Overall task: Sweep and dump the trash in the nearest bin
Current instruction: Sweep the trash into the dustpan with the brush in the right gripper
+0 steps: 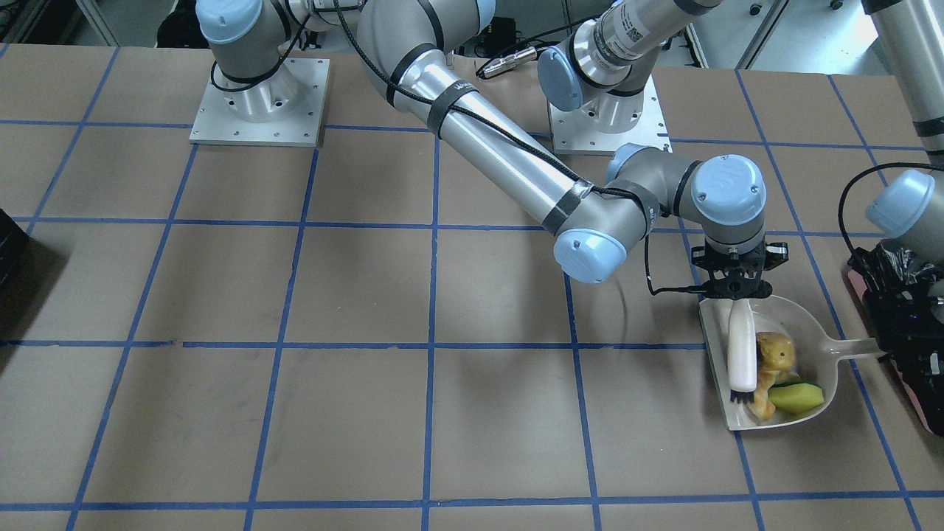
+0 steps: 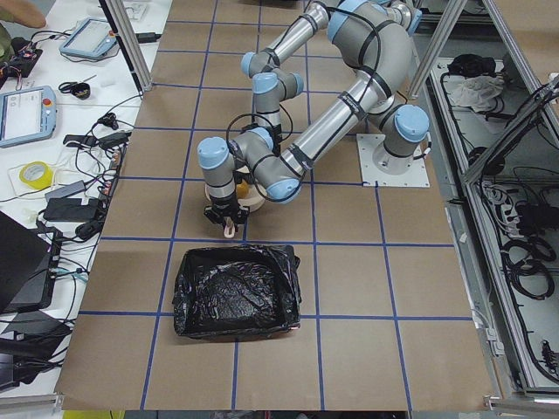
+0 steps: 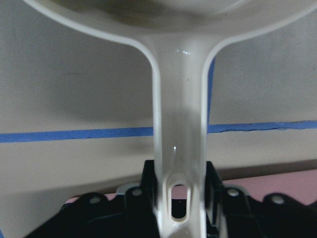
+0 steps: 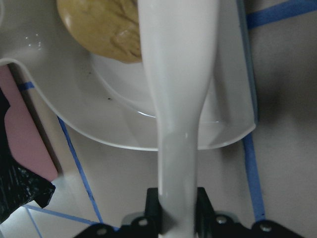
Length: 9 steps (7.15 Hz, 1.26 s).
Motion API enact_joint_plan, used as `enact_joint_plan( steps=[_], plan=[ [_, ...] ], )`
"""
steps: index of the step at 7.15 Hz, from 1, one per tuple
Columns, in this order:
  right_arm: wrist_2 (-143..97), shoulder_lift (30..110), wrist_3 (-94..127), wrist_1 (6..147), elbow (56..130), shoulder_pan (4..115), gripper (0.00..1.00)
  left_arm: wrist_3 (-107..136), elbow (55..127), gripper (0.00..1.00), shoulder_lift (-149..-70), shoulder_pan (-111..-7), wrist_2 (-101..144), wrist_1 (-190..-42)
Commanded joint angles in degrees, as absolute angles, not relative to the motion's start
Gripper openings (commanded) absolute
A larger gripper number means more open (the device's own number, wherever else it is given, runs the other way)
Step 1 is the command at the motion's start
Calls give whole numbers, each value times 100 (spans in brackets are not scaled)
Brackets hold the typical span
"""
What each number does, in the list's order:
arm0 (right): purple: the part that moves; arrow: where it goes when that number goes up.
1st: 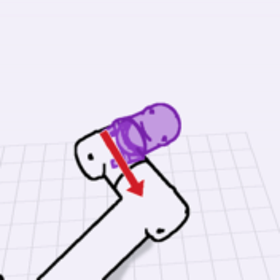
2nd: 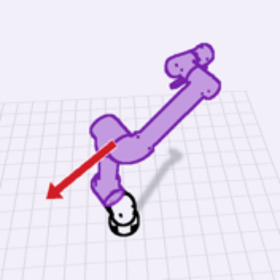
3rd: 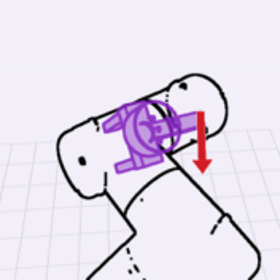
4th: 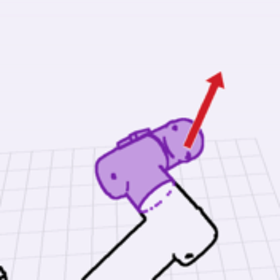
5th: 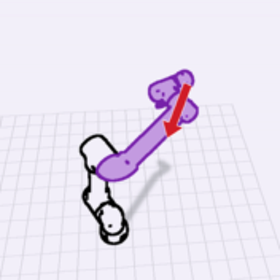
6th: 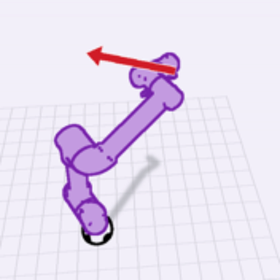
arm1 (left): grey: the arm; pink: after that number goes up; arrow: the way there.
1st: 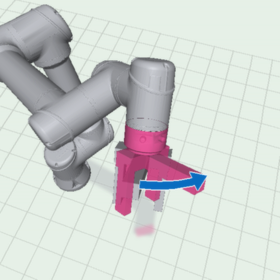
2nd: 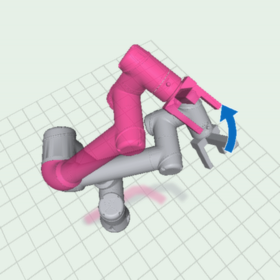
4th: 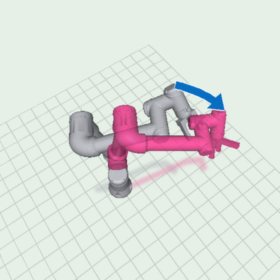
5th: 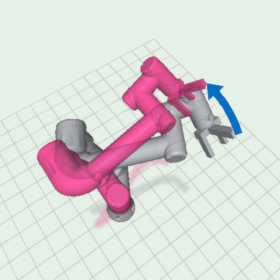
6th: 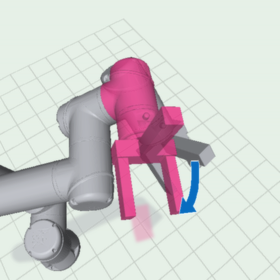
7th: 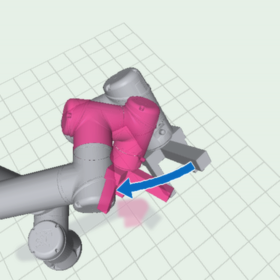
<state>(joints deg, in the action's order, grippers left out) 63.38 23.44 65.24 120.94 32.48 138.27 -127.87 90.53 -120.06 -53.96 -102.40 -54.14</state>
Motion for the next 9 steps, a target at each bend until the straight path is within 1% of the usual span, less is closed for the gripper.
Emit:
enact_joint_plan(
  steps=[1,3,4,6,7,9],
  plan=[
    [6196,2312,6617,12505,3252,13860,0,-12788,9053,0,-12006,-5396,-10231,-5414],
    [6222,2408,6706,12542,3322,13931,0,-12788,9053,0,-11997,-5396,-10230,-5405],
    [6292,2574,6619,12368,3470,13905,0,-12788,9053,0,-11997,-5396,-10230,-5405],
    [6651,3047,6067,11335,3839,13843,0,-12736,9035,0,-11962,-5396,-10222,-5405],
    [6723,3320,5908,11086,4145,13782,0,-12709,9018,0,-11927,-5396,-10187,-5431],
    [6908,4022,5557,11083,5049,13493,0,-12612,8965,0,-11699,-5388,-10160,-5493]
  ],
)
